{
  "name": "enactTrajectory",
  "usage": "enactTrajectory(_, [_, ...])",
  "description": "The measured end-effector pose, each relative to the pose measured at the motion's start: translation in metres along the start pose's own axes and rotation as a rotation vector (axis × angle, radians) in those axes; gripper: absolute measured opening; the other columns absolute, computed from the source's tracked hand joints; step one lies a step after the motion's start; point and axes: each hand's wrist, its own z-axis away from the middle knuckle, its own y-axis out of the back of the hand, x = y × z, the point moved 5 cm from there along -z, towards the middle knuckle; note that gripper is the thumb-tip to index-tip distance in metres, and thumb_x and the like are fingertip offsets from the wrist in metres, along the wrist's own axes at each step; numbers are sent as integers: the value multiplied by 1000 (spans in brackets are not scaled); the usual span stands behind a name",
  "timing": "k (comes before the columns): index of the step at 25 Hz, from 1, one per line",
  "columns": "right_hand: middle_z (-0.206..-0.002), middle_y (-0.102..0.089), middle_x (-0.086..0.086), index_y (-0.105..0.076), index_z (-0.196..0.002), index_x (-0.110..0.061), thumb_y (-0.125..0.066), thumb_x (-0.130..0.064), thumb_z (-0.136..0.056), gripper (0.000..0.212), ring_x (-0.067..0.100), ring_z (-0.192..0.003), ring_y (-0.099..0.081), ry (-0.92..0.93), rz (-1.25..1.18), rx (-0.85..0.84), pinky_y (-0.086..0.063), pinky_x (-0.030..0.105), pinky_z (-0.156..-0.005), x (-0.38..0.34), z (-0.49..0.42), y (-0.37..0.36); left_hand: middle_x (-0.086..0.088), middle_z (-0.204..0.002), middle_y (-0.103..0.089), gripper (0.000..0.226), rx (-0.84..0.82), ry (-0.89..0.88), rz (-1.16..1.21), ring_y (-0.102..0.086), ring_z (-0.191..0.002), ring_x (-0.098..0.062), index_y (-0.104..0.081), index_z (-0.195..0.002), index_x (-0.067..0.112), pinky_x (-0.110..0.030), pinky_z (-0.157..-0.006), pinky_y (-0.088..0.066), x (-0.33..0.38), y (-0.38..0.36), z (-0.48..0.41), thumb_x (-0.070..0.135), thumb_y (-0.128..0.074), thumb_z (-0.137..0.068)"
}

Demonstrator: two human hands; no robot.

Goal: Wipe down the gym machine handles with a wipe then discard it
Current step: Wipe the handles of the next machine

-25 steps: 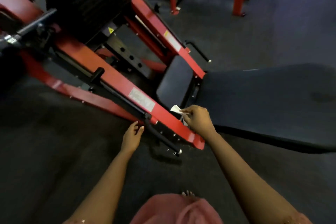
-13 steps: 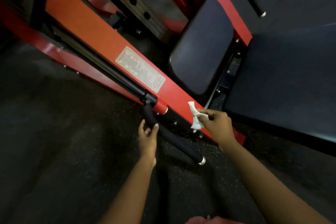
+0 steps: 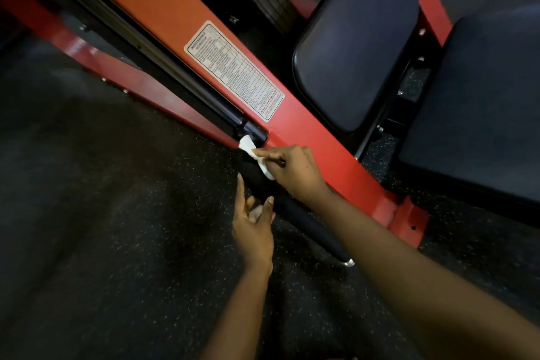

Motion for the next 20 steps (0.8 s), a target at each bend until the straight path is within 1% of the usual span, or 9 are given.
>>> enactTrajectory(2, [-113, -67, 3, -68, -108, -11, -58, 6, -79, 35, -6, -94, -60, 72, 2, 21, -43, 3, -86, 5, 11, -2, -11, -123, -58, 71, -22, -4, 7, -63, -97, -8, -33, -129, 49, -29, -80, -57, 0, 1, 0, 3, -62, -84])
enactTrajectory(4, [-113, -67, 0, -68, -108, -13, -61, 5, -78, 35, -2, -103, -58, 84, 11, 26, -41, 5, -93, 17, 31, -2, -11, -125, -58, 70, -52, -2, 6, -64, -98, -9, -34, -125, 53, -35, -87, -55, 1, 4, -1, 4, -62, -85])
enactTrajectory(6, [-111, -67, -1, -69, -107, -14, -61, 6, -78, 35, -4, -103, -57, 42, 15, 38, -43, 8, -93, 33, 54, 0, -11, -127, -56, 68, -84, 4, -12, -64, -100, -9, -36, -121, 58, -37, -91, -53, 3, 6, -2, 5, -60, -86])
enactTrajectory(9, [-110, -68, 1, -68, -107, -11, -59, 8, -79, 35, 0, -98, -63, -58, 30, 50, -48, 15, -91, 49, 80, 6, -11, -128, -54, 63, -116, 20, 2, -62, -98, -6, -34, -130, 50, -25, -84, -55, 6, 6, 1, 8, -56, -89])
enactTrajectory(11, [-110, -67, 2, -67, -109, -9, -57, 9, -80, 36, -15, -80, -59, -55, 35, 84, -44, 1, -77, 41, 62, 9, -11, -128, -54, 61, -112, 29, 17, -62, -99, -7, -33, -135, 44, -20, -80, -55, 6, 5, 1, 9, -54, -90])
enactTrajectory(13, [-109, -67, 1, -65, -112, -9, -55, 9, -81, 37, -18, -70, -55, -16, 19, 102, -38, -3, -66, 21, 25, 8, -12, -126, -57, 58, -110, 28, 38, -62, -103, -11, -32, -133, 46, -20, -80, -55, 5, 3, 1, 11, -53, -91])
enactTrajectory(15, [-111, -68, 4, -66, -112, -11, -55, 6, -82, 36, -2, -83, -63, 44, 9, 82, -48, 11, -78, 8, 6, -1, -6, -118, -61, 54, -113, 31, 51, -61, -109, -16, -32, -131, 47, -21, -81, -55, 5, 2, 2, 13, -50, -94])
enactTrajectory(17, [-109, -69, 6, -67, -110, -10, -56, 7, -80, 36, 10, -97, -64, 59, 9, 83, -49, 24, -89, 17, 22, -8, 4, -110, -61, 51, -126, 32, 52, -60, -111, -16, -32, -133, 46, -23, -84, -54, 6, 2, 3, 16, -47, -95])
enactTrajectory(20, [-117, -64, 3, -64, -113, -10, -57, 15, -74, 47, -1, -108, -53, -30, 71, 117, -38, 13, -101, 55, 77, -10, 9, -104, -59, 55, -150, 27, -27, -60, -107, -15, -23, -137, 49, -34, -92, -52, -4, 0, 7, 23, -48, -95])
